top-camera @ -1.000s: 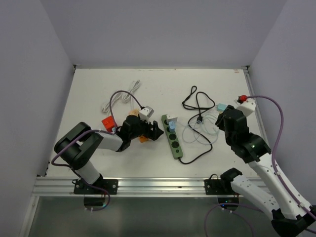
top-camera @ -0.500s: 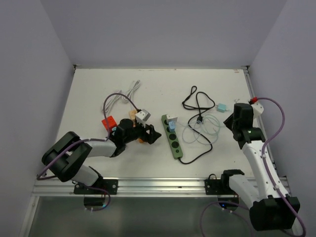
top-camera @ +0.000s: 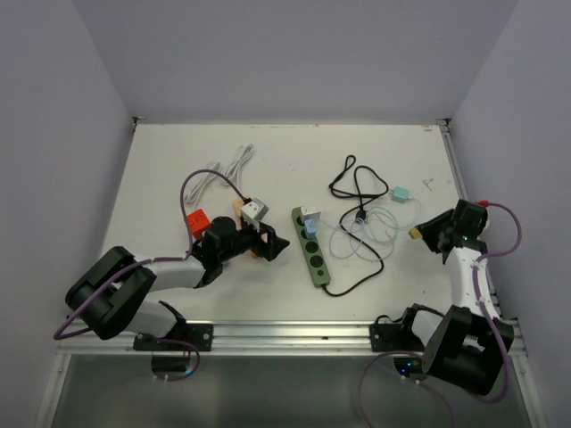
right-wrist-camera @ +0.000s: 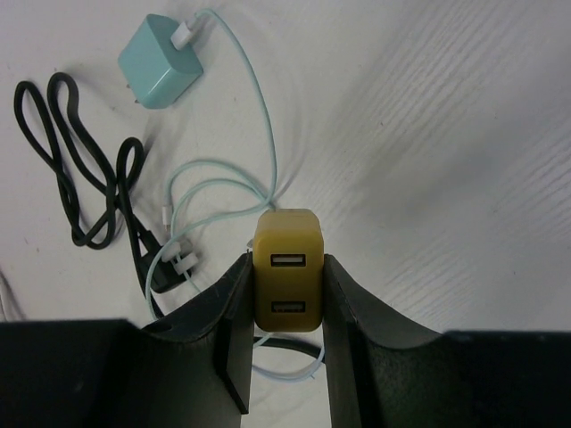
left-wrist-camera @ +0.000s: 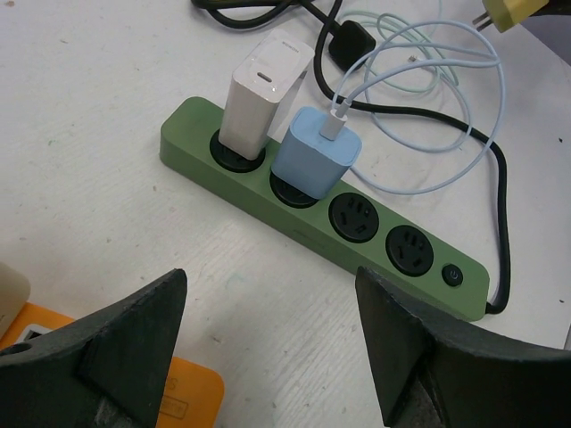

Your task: Pull the plug off the socket

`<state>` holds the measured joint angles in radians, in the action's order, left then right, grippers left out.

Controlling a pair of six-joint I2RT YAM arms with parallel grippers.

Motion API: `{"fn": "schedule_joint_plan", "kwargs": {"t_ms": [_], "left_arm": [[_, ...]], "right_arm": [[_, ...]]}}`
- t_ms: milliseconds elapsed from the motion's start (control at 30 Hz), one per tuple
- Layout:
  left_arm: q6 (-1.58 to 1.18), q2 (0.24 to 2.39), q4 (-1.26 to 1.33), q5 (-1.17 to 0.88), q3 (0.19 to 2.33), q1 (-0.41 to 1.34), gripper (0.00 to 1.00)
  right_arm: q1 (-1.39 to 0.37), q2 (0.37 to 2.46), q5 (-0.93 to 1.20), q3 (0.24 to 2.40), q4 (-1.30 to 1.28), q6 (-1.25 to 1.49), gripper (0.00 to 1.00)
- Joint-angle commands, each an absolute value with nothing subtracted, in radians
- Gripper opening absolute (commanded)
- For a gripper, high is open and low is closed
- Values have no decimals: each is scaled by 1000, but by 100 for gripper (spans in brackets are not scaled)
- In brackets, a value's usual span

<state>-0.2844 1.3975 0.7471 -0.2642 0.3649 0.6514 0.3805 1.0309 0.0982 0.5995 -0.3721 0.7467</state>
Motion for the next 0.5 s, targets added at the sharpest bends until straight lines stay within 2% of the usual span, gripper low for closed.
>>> {"fn": "schedule_joint_plan", "kwargs": {"t_ms": [0,133,300,467], "left_arm": [[-244,1373,790,-241,356,658,81],[-236,1367,772,-215,360,658,81],[-229,1365,761,-204,365,658,81],[-225,1361,750,-190,365,658,81]], "right_arm": [[388,1066,120,610,-301,735,13],[388,1054,42,586,-302,692,18],[388,1121,83,557,-262,670,22],[388,1166,120,551,-235,660,39]]}}
